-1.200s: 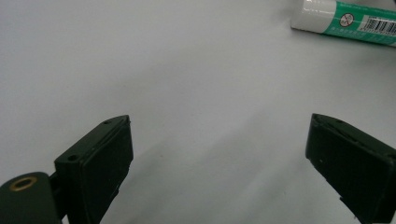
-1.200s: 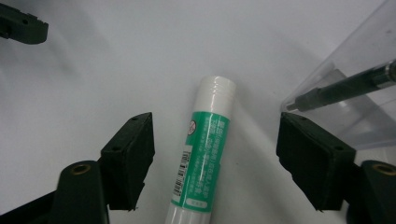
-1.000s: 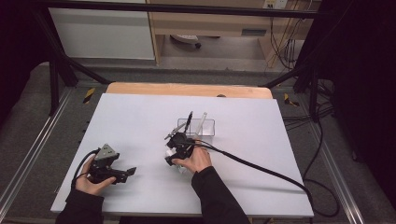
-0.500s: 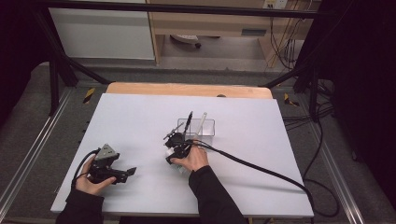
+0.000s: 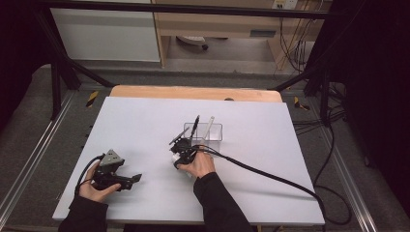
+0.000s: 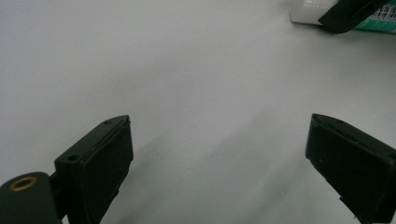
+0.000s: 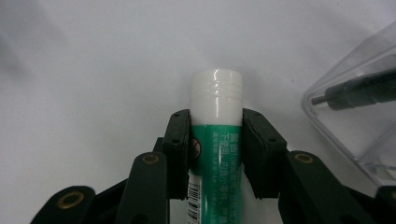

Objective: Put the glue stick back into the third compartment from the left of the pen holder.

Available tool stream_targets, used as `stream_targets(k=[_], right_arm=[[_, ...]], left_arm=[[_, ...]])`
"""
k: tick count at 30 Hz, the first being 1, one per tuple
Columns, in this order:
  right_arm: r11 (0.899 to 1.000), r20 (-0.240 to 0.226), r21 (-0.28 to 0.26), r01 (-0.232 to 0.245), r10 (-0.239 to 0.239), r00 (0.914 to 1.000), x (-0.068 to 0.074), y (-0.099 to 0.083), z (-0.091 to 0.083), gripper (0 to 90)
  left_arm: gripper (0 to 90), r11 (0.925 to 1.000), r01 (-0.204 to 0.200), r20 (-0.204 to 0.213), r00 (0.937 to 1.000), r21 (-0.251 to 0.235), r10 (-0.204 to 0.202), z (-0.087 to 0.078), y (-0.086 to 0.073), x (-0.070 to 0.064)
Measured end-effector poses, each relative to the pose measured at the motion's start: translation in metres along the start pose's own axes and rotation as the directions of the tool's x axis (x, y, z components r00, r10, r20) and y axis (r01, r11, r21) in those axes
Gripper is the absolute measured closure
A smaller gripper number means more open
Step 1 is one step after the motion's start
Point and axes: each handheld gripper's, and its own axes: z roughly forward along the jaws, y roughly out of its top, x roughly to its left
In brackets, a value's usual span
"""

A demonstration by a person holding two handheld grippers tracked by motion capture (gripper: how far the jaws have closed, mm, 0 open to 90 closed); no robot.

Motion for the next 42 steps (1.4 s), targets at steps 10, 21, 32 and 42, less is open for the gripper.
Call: stream_targets(k=[10, 21, 32, 42], right_arm=[[0.999, -0.013, 0.034, 0.017, -0.017, 0.9998, 0.0, 0.001, -0.002, 65.9], [0.997, -0.021, 0.014, 0.077, -0.077, 0.9968, 0.0, 0.0, -0.02, 66.1], [0.993, -0.028, -0.059, 0.101, -0.103, 0.9943, 0.001, -0.001, -0.045, 66.0], [0.982, -0.009, -0.15, 0.115, -0.117, 0.9931, -0.001, -0.013, -0.062, 65.9]], left_arm=[[7.3, 1.0, 0.003, -0.001, 1.0, 0.0, -0.003, 0.0, 0.0, 0.001], [7.3, 1.0, 0.002, -0.002, 1.0, -0.004, -0.002, -0.001, 0.0, 0.0], [7.3, 1.0, 0.0, -0.004, 1.0, -0.006, 0.0, -0.001, 0.0, -0.001], [7.4, 1.0, 0.001, -0.007, 1.0, -0.006, -0.001, -0.001, 0.0, -0.001]])
